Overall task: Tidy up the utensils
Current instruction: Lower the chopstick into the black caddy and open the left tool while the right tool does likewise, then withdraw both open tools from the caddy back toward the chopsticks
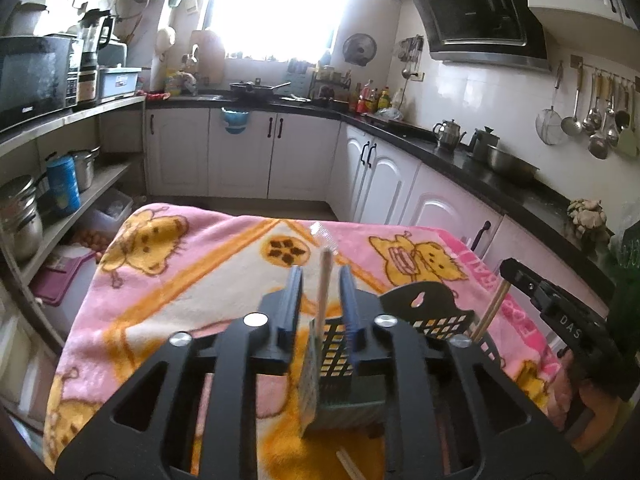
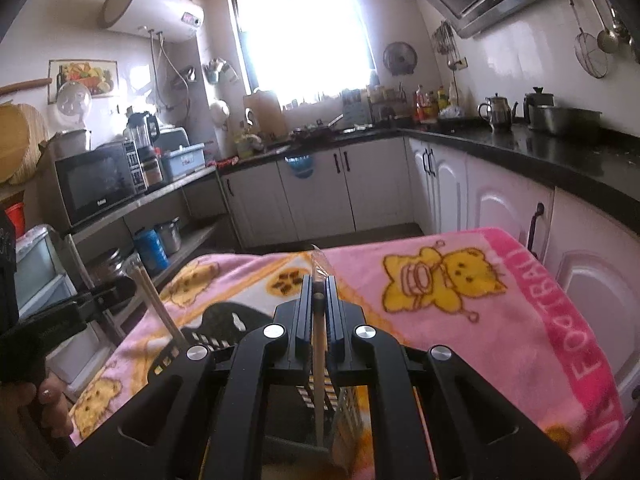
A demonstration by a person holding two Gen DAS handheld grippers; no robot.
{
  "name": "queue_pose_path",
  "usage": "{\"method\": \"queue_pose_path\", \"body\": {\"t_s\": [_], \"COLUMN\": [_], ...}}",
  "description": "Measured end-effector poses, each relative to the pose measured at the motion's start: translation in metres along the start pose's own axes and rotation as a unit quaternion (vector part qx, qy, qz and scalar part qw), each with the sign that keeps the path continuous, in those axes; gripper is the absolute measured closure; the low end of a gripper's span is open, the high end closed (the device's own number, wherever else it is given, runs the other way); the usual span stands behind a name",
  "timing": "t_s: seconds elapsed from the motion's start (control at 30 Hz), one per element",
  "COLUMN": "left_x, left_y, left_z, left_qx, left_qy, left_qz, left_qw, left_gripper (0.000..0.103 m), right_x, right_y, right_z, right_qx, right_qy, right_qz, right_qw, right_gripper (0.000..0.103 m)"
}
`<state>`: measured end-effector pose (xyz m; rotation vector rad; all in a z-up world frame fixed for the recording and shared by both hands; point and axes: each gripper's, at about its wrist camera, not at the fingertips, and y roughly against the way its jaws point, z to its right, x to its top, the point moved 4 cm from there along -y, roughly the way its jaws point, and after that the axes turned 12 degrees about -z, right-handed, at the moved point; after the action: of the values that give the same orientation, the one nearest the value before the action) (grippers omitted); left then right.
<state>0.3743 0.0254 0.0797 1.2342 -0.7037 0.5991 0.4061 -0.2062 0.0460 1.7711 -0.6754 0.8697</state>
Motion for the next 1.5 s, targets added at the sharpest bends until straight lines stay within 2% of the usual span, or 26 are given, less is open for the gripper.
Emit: {"method": "queue_pose_path", "body": {"t_s": [0.07,0.17,0.23,0.37,0.43,0.57,0.63,0.7,0.93,1.1,1.5], "left_x": [-0.004,-0.009,-0.012,-0.017,-0.018,-0.023,-0.026,-0.032,-0.051,-0.067,-0.109], "left_y": [0.002,0.006,0.01,0.021,0.027,0.035,0.04,0.046,0.053,0.057,0.064], "left_z": [-0.003,-0.006,-0.007,-0.01,-0.01,-0.009,-0.009,-0.009,-0.008,-0.01,-0.013], "left_qx": [0.004,0.007,0.007,0.007,0.004,0.003,0.005,0.006,0.012,0.011,0.006], "left_qy": [0.005,0.006,0.005,0.01,0.01,0.01,0.011,0.013,0.012,0.019,0.032], "left_qz": [-0.003,-0.005,-0.006,0.001,0.005,0.007,0.01,0.011,0.0,-0.009,-0.032], "left_qw": [1.0,0.9999,0.9999,0.9999,0.9999,0.9999,0.9999,0.9998,0.9998,0.9997,0.999], "left_gripper": [0.085,0.074,0.069,0.061,0.055,0.046,0.04,0.038,0.018,0.011,0.011], "right_x": [-0.002,-0.006,-0.01,-0.015,-0.018,-0.023,-0.027,-0.032,-0.054,-0.067,-0.093], "right_y": [0.002,0.005,0.007,0.013,0.018,0.027,0.033,0.038,0.054,0.066,0.078], "right_z": [-0.001,-0.001,-0.002,0.001,0.001,-0.001,-0.002,-0.004,-0.009,-0.016,-0.019], "right_qx": [0.002,0.005,0.002,0.006,0.013,0.017,0.025,0.029,0.037,0.029,0.023], "right_qy": [-0.002,-0.002,-0.002,-0.007,-0.011,-0.008,-0.013,-0.013,-0.011,0.008,0.027], "right_qz": [-0.006,-0.016,-0.024,-0.031,-0.033,-0.037,-0.043,-0.048,-0.07,-0.075,-0.1], "right_qw": [1.0,1.0,1.0,0.999,0.999,0.999,0.999,0.998,0.997,0.997,0.994], "right_gripper": [0.096,0.095,0.082,0.072,0.062,0.055,0.045,0.042,0.031,0.024,0.021]}}
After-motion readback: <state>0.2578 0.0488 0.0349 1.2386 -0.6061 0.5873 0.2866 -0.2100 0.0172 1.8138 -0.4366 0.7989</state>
